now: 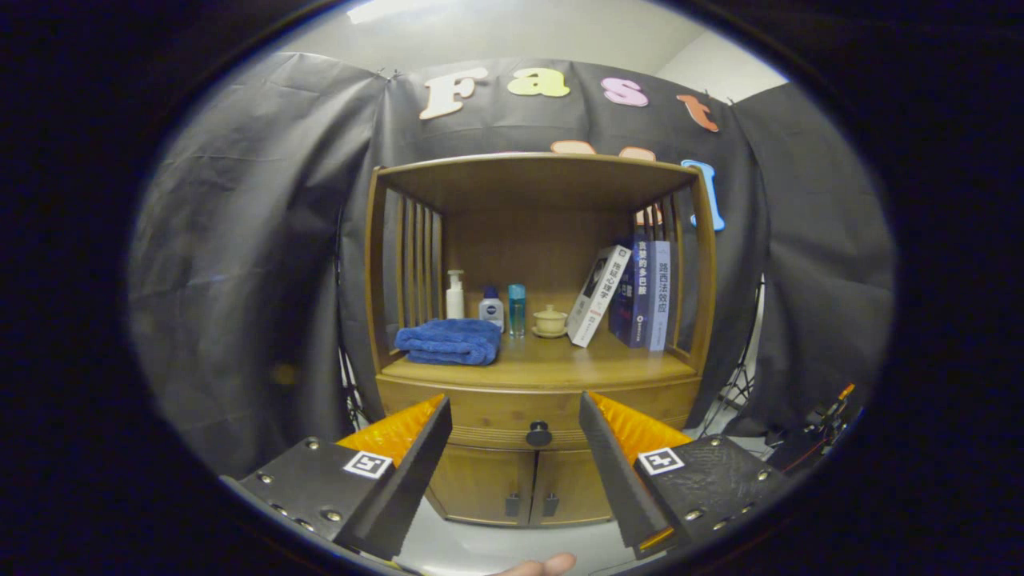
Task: Pull open the drawer, take out the items inside it, and place them on the countertop above the cabinet.
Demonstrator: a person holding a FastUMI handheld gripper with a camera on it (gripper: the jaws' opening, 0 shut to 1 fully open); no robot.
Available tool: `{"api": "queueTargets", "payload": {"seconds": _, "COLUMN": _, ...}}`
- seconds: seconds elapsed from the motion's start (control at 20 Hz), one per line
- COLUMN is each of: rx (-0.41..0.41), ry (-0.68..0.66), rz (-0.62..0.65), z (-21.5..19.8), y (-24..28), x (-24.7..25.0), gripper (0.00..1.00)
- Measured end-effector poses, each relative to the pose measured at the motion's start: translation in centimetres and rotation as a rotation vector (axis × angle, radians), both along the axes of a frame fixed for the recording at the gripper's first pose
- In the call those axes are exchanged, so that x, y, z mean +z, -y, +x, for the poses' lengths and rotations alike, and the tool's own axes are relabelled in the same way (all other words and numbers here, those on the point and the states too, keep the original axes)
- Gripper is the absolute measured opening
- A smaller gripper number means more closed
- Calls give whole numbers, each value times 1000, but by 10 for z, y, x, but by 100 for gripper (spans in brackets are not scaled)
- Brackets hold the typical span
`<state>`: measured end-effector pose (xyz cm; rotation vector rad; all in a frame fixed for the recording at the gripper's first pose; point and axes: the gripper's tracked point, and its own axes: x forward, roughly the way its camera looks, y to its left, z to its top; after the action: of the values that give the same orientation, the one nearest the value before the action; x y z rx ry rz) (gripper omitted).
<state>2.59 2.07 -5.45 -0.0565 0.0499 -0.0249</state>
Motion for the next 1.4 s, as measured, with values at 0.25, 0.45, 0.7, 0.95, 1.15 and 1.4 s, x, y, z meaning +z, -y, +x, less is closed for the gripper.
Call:
{"api": "queueTargets", "payload": {"seconds": 0.25, "rx": -17, "ry": -10, "rz": -4, "z": 16, "y": 10, "x": -16, "gripper": 96}}
{"api": "queueTargets", "payload": {"seconds": 0.45, "rx": -22, "ry": 27, "rz": 12, "z": 32, "y": 16, "x": -17, "gripper": 96}}
{"api": "queueTargets", "payload": {"seconds": 0.7, "rx": -45, "ry": -11, "rz": -24, "z": 69, "y": 30, "x": -46, "gripper": 96}}
{"api": "queueTargets", "payload": {"seconds": 0.95, "rx": -79, "ry": -30, "rz": -29, "z": 111, "y": 48, "x": -81, "gripper": 96}}
{"api": "queueTargets", "payload": {"seconds": 1.15, "rx": -74, "ry": -65, "rz": 23, "z": 140, "y": 54, "x": -123, "gripper": 96}}
{"api": "queueTargets", "payload": {"seconds": 1.4, "rx": -82, "ry": -81, "rz": 46, "z": 167, "y": 59, "x": -152, "gripper": 95}}
